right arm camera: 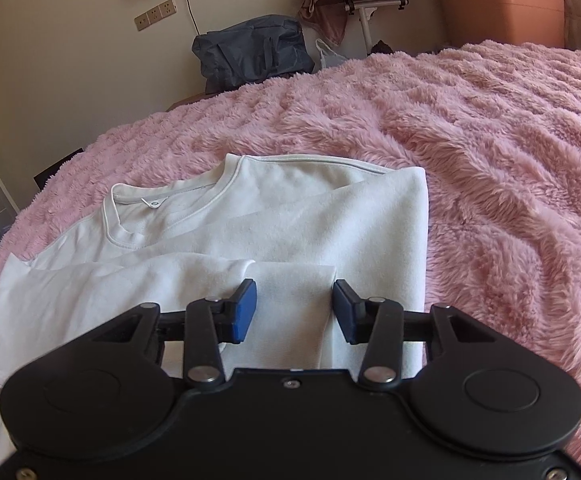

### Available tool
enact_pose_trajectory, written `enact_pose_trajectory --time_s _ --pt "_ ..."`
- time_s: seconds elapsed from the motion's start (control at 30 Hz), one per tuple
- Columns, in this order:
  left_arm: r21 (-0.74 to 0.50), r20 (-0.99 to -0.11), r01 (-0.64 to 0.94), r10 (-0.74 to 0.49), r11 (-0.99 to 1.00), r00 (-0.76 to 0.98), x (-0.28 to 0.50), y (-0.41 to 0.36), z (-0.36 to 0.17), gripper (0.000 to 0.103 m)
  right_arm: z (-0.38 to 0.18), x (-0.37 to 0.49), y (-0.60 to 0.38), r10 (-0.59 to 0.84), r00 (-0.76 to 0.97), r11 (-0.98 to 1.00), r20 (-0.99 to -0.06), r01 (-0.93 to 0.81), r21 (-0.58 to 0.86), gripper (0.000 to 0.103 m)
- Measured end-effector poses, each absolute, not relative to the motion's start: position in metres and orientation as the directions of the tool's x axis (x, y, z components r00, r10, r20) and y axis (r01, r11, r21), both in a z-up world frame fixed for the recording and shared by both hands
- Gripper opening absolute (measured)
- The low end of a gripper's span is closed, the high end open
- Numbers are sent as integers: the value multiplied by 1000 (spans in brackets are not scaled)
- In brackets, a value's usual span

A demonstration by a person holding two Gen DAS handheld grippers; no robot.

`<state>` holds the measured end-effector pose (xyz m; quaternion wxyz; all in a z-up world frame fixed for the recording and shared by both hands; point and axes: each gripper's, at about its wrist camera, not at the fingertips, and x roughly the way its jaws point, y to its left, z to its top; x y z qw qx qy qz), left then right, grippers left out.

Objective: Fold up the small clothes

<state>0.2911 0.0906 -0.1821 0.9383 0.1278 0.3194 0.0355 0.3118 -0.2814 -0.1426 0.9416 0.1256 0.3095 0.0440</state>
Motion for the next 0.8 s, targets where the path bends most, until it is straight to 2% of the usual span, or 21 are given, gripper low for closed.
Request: enact_pose_trajectory --time_s 0.03,0.07,0.1,0.2,0.27,0.37,0.47,0.63,0.8 --pt "262 -587 7 154 965 795 291 91 -182 36 -143 313 -281 159 804 965 -574 -3 263 21" --pt "260 -586 -2 160 965 794 291 91 -181 21 -142 313 -281 151 807 966 -571 2 258 7" --pt "265 -584 -27 183 964 791 290 92 -180 12 -142 313 -282 154 809 965 -567 -1 261 7" --pt "274 -548 -89 231 958 804 285 93 -174 5 -137 306 -283 157 827 961 -540 -2 276 7" --pt "267 -516 -127 253 955 819 278 94 -168 6 -130 301 -286 146 845 959 -515 7 284 7" --pt "259 -537 -138 261 956 802 276 94 -171 7 -117 294 -287 147 871 956 -468 -4 292 7" --pt "166 -606 -173 238 971 759 279 105 -182 10 -120 298 -285 114 858 964 -501 26 264 6" --pt "30 -664 -228 190 973 723 285 124 -190 15 -154 303 -291 73 826 963 -560 88 255 4" --pt "20 -669 -226 181 974 721 274 123 -182 17 -153 299 -289 46 835 955 -549 125 270 5"
